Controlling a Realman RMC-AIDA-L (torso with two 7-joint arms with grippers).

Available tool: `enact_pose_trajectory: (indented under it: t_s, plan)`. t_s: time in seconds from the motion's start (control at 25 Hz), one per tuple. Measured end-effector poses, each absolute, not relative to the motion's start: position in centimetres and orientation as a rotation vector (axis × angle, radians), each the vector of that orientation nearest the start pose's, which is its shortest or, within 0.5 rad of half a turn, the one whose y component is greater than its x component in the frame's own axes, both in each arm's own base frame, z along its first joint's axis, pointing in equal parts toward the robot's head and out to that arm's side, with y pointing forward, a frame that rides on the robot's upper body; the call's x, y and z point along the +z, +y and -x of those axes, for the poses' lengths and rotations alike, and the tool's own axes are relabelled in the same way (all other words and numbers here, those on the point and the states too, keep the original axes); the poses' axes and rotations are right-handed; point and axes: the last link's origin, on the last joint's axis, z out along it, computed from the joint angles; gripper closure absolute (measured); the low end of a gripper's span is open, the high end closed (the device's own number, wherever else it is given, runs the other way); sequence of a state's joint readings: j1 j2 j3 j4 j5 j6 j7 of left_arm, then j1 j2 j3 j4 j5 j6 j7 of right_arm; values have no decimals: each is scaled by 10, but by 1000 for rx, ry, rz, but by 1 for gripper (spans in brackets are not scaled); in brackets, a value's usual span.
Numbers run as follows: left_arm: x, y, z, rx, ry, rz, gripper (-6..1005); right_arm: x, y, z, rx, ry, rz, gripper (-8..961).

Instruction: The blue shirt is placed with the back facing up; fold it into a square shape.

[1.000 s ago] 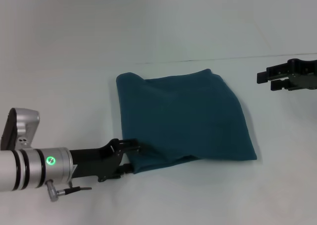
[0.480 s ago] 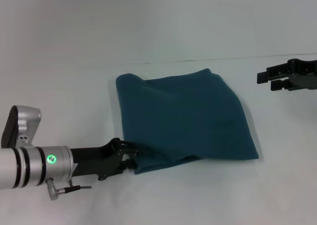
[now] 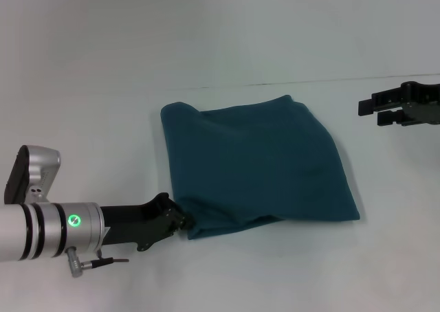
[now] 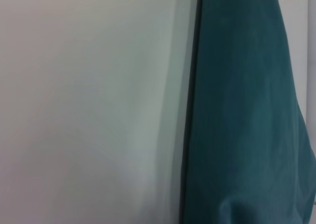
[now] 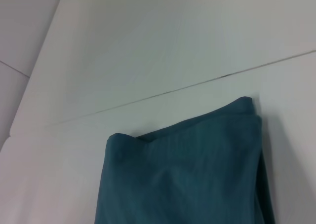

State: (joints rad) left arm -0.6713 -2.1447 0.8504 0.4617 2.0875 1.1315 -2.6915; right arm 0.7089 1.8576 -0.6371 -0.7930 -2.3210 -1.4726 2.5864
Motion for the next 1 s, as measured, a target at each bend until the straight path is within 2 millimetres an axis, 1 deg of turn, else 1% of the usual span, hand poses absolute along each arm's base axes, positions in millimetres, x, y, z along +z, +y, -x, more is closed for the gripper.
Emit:
enact_pose_trajectory:
  t_s: [0.04,0.32,0.48,0.56,0.68,1.0]
  plan:
    - [-82,357,252,593,2478,-1997,941,114,409,-264,414,1743,2099,351]
    - [-82,356,251,587,2465,-2001,971,114,408,-264,413,1747,2100,352]
    - [-76,354,253,573,2437,-2011,988,114,407,-264,413,1750,2102,352]
    - [-75,352,255,561,2434,-2018,981,114,407,-264,413,1750,2103,352]
    - [-78,349,258,531,2449,-2010,971,114,407,-264,413,1749,2102,352]
    - [-81,348,257,525,2459,-1986,660,114,407,-264,414,1749,2104,353]
